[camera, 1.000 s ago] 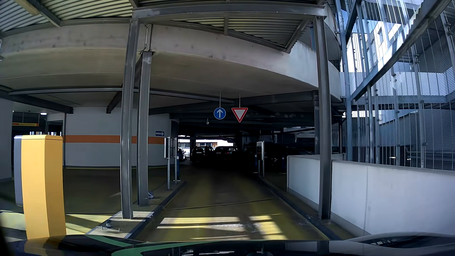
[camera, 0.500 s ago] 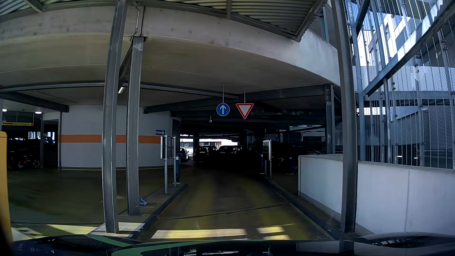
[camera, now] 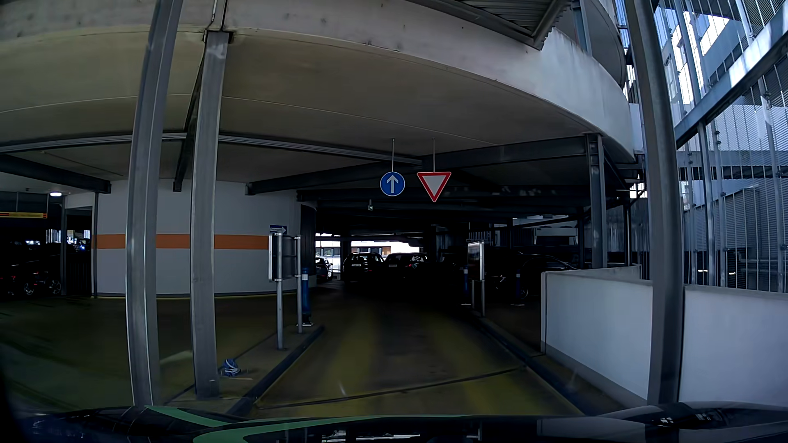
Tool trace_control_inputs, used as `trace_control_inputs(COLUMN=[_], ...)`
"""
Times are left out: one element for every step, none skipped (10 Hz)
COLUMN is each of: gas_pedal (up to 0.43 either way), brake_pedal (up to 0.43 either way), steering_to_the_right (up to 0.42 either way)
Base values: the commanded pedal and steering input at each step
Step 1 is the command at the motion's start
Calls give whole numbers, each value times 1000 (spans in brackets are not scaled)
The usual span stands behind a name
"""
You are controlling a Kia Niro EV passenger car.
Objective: Follow the waypoints while adhering to traffic rules and regulations
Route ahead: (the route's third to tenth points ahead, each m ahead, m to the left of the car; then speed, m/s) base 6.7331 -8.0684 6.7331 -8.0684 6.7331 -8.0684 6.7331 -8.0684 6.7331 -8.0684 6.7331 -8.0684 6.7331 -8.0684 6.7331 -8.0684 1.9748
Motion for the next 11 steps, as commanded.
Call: trace_control_inputs(gas_pedal=[20, 20, 20, 20, 20, 20, 20, 20, 20, 20, 20], brake_pedal=[0, 0, 0, 0, 0, 0, 0, 0, 0, 0, 0], steering_to_the_right=[-76, -75, -72, -67, -60, -51, -48, -45, -39, -36, -34])
